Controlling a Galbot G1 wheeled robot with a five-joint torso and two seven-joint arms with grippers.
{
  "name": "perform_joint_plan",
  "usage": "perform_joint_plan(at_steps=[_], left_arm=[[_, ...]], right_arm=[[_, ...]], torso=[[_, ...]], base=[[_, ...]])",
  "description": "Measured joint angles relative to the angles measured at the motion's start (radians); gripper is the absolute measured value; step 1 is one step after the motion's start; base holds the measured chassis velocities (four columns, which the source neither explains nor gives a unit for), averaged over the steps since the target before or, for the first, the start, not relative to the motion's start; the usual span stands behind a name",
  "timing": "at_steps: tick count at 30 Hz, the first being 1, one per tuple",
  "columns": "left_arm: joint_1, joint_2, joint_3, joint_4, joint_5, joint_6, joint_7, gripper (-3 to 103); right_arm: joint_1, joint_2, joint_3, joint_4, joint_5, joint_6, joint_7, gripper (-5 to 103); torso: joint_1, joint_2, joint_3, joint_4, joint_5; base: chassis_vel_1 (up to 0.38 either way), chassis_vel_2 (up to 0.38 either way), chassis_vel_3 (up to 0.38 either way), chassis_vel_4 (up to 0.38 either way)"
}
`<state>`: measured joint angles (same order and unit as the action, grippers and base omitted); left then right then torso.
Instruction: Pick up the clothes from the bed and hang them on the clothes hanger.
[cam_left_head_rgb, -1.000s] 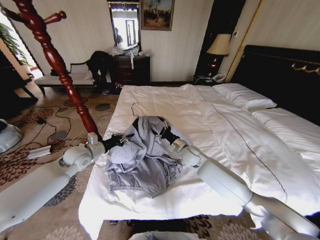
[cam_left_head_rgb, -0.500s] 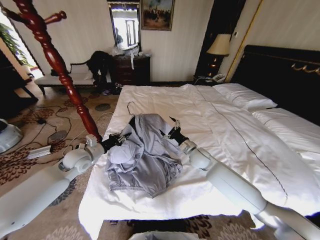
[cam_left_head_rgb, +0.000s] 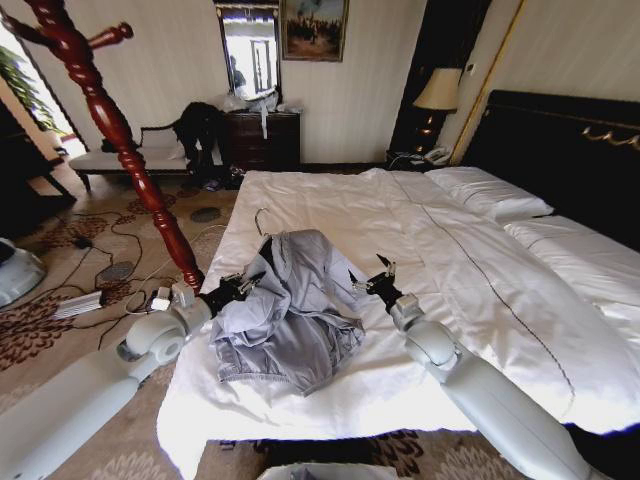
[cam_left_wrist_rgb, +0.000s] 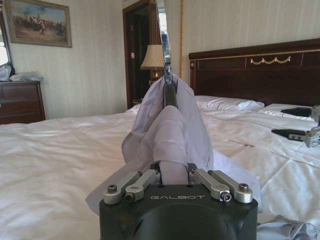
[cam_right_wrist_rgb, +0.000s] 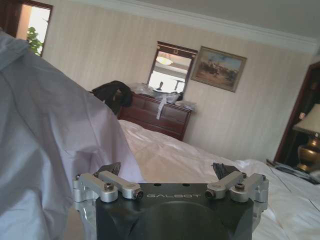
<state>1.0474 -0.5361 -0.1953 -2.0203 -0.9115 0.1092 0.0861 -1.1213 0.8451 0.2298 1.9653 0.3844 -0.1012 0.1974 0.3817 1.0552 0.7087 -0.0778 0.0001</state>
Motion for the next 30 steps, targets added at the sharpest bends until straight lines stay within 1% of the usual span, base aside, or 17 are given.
perform_joint_plan(at_steps=[2,4,5,8,9,13,14,17,18,21,22,26,27,30], left_arm=[[0.029,-0.002,-0.032,-0.010,0.010,-0.004,0.000,18],[0.072,-0.002,-0.083,-0.022,0.013,-0.005,0.000,18],[0.072,-0.002,-0.083,-0.022,0.013,-0.005,0.000,18],[0.133,-0.006,-0.144,-0.040,0.012,-0.009,0.001,18],[0.133,-0.006,-0.144,-0.040,0.012,-0.009,0.001,18],[0.204,-0.025,-0.195,-0.067,0.023,-0.011,-0.002,18],[0.204,-0.025,-0.195,-0.067,0.023,-0.011,-0.002,18],[0.249,-0.040,-0.236,-0.082,0.040,-0.017,-0.018,18],[0.249,-0.040,-0.236,-0.082,0.040,-0.017,-0.018,18],[0.306,-0.055,-0.289,-0.106,0.047,-0.020,-0.026,18],[0.306,-0.055,-0.289,-0.106,0.047,-0.020,-0.026,18],[0.344,-0.079,-0.330,-0.126,0.058,-0.024,-0.035,18],[0.344,-0.079,-0.330,-0.126,0.058,-0.024,-0.035,18],[0.356,-0.101,-0.348,-0.141,0.068,-0.025,-0.040,18]], right_arm=[[-0.062,0.009,0.060,0.021,0.001,0.008,-0.010,100],[-0.135,0.016,0.121,0.049,-0.010,0.013,-0.022,100],[-0.135,0.016,0.121,0.049,-0.010,0.013,-0.022,100],[-0.248,0.032,0.210,0.093,-0.041,0.028,-0.040,100],[-0.248,0.032,0.210,0.093,-0.041,0.028,-0.040,100],[-0.367,0.063,0.307,0.142,-0.075,0.051,-0.064,100],[-0.367,0.063,0.307,0.142,-0.075,0.051,-0.064,100],[-0.451,0.092,0.381,0.184,-0.090,0.066,-0.082,100],[-0.451,0.092,0.381,0.184,-0.090,0.066,-0.082,100],[-0.524,0.129,0.429,0.214,-0.105,0.081,-0.101,100],[-0.524,0.129,0.429,0.214,-0.105,0.081,-0.101,100],[-0.594,0.196,0.459,0.235,-0.138,0.102,-0.116,100],[-0.594,0.196,0.459,0.235,-0.138,0.102,-0.116,100],[-0.632,0.261,0.467,0.244,-0.166,0.123,-0.126,100]], torso=[[0.000,0.000,0.000,-0.0003,0.0000],[0.000,0.000,0.000,0.0000,0.0000],[0.000,0.000,0.000,0.0000,0.0000],[0.000,0.000,0.000,-0.0001,-0.0002],[0.000,0.000,0.000,-0.0001,-0.0002],[0.000,0.000,0.000,0.0000,-0.0001],[0.000,0.000,0.000,0.0000,-0.0001],[0.000,0.000,0.000,-0.0002,-0.0001],[0.000,0.000,0.000,-0.0002,-0.0001],[0.000,0.000,0.000,0.0001,-0.0001],[0.000,0.000,0.000,0.0001,-0.0001],[0.000,0.000,0.000,-0.0002,-0.0002],[0.000,0.000,0.000,-0.0002,-0.0002],[0.000,0.000,0.000,0.0000,-0.0002]], base=[[0.000,0.000,0.000,0.000],[0.000,0.000,0.000,0.000],[0.000,0.000,0.000,0.000],[0.000,0.000,0.000,0.000],[0.000,0.000,0.000,0.000],[0.000,0.000,0.000,0.000],[0.000,0.000,0.000,0.000],[0.000,0.000,0.000,0.000],[0.000,0.000,0.000,0.000],[0.000,0.000,0.000,0.000],[0.000,0.000,0.000,0.000],[0.000,0.000,0.000,0.000],[0.000,0.000,0.000,0.000],[0.000,0.000,0.000,0.000]])
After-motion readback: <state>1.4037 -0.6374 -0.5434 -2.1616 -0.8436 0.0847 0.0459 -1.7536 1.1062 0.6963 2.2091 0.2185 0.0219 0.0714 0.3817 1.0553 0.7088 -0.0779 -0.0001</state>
